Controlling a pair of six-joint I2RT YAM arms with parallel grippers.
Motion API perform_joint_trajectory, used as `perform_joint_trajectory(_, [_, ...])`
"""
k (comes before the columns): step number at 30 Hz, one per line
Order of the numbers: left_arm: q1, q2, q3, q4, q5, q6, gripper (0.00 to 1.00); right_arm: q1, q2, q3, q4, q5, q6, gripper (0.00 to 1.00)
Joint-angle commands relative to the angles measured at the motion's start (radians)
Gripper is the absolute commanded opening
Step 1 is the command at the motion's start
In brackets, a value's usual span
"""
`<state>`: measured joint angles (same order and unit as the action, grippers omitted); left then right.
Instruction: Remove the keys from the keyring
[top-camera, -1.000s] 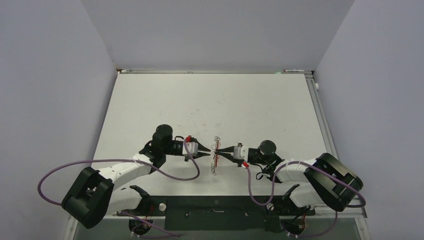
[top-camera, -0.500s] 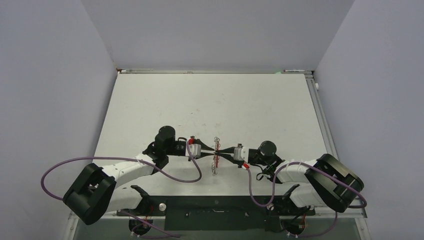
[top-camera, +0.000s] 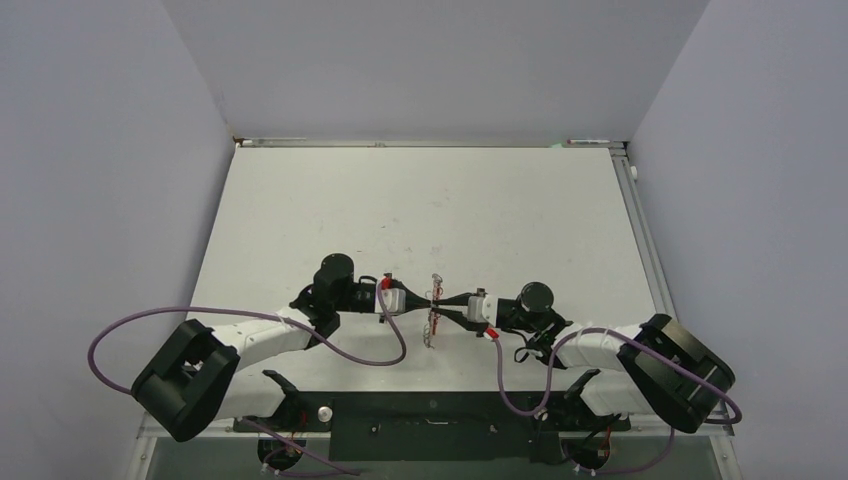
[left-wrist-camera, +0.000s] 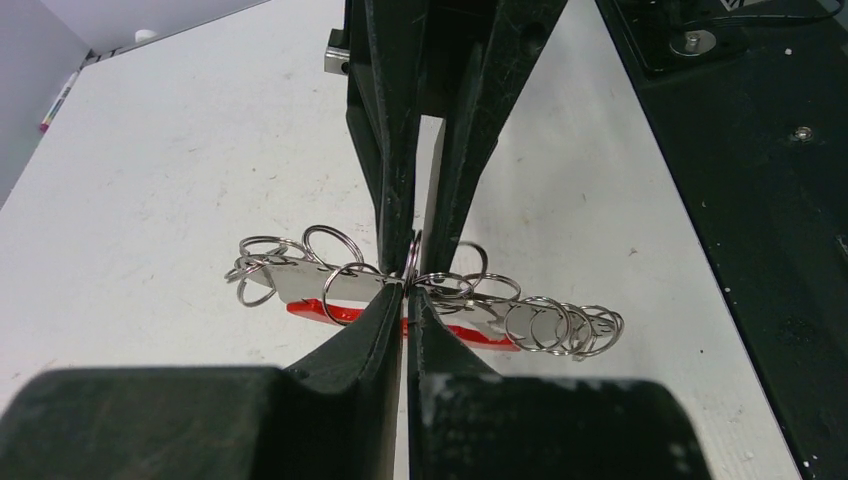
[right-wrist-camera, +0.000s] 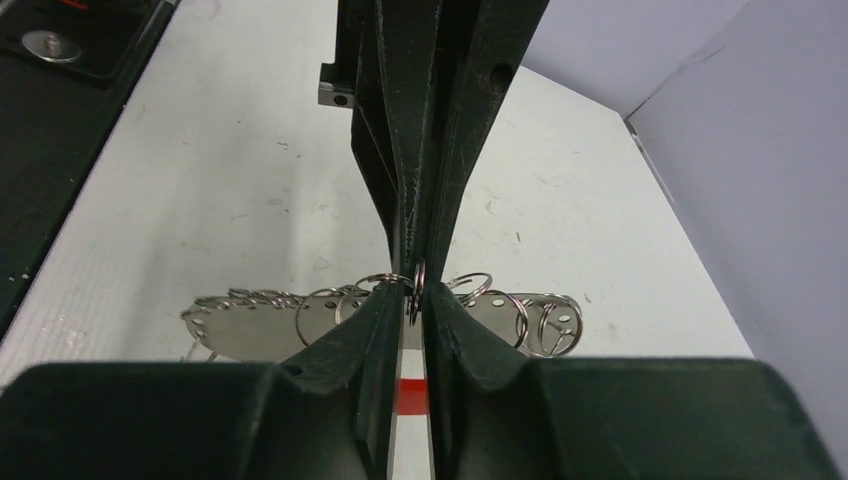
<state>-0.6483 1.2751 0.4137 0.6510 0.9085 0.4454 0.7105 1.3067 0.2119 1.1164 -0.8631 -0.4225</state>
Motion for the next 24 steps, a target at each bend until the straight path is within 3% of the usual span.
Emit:
perform_joint_trajectory(1, [-0.004, -0.068, -0.001, -0.042, -0.028, 0.006, 0.00, 0.012, -0.065, 0.014, -0.070, -0.026, -0.044, 0.24])
perform_joint_trajectory(4, [-0.006, -0.114, 0.030, -0.244, -0.068, 0.099, 0.00, 0.017, -0.111, 0.040, -0.242, -0.005, -0.106, 0.34])
perform_joint_trajectory(11, [-0.018, -0.156, 0.057, -0.390, -0.183, 0.108, 0.00, 0.040, -0.210, 0.162, -0.702, 0.060, -0.208, 0.57])
perform_joint_trajectory(18, [-0.050, -0.164, 0.083, -0.452, -0.252, 0.141, 0.00, 0.067, -0.254, 0.181, -0.770, 0.046, -0.249, 0.59])
perform_joint_trajectory(24, [-0.086, -0.178, 0.080, -0.446, -0.301, 0.160, 0.00, 0.114, -0.167, 0.250, -0.788, 0.104, -0.199, 0.47])
